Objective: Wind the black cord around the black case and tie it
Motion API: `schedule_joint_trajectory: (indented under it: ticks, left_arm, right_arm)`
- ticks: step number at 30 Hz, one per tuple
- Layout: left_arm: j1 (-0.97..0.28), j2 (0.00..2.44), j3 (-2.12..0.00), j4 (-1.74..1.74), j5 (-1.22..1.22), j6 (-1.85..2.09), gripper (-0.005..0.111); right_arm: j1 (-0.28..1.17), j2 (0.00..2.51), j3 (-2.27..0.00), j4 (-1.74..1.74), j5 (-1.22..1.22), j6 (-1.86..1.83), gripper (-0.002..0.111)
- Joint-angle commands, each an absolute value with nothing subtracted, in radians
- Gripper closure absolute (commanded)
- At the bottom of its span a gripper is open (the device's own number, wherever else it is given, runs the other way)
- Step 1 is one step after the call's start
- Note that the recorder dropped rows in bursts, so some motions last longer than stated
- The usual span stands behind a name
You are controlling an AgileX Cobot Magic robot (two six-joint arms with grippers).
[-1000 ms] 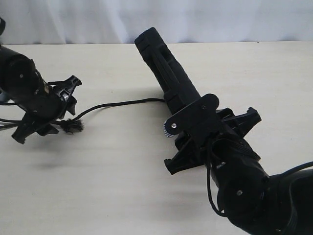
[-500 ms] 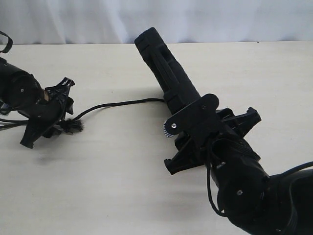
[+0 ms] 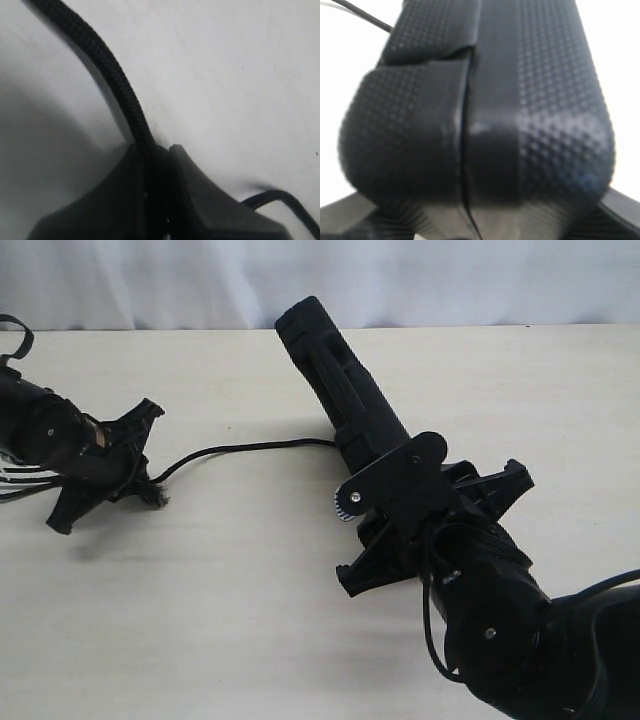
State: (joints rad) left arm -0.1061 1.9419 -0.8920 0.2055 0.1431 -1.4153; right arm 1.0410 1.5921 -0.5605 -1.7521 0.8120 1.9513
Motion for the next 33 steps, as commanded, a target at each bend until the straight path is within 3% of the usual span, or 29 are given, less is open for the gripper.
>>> schedule_joint_trajectory:
  ticks: [1,11,21,33]
  left_arm:
    - [-0.106,1.942,-0.887,0.208,0.073,-1.147,0.107]
    - [-0.118,1.751,-0.882,0.208,0.131,-0.463,0.107]
    - [-0.284,1.65,-0.822,0.208,0.275,0.37,0.107]
    - [-0.326,1.648,-0.816,0.208,0.241,0.561,0.107]
  right_arm:
    - [1.043,1.59,-0.562,-1.744,0.733,1.973,0.104]
    - [1.043,1.59,-0.562,-1.744,0.733,2.069,0.104]
    - [1.043,1.59,-0.562,-1.744,0.771,2.11,0.104]
    - [1.043,1.59,-0.562,-1.707,0.833,2.11,0.104]
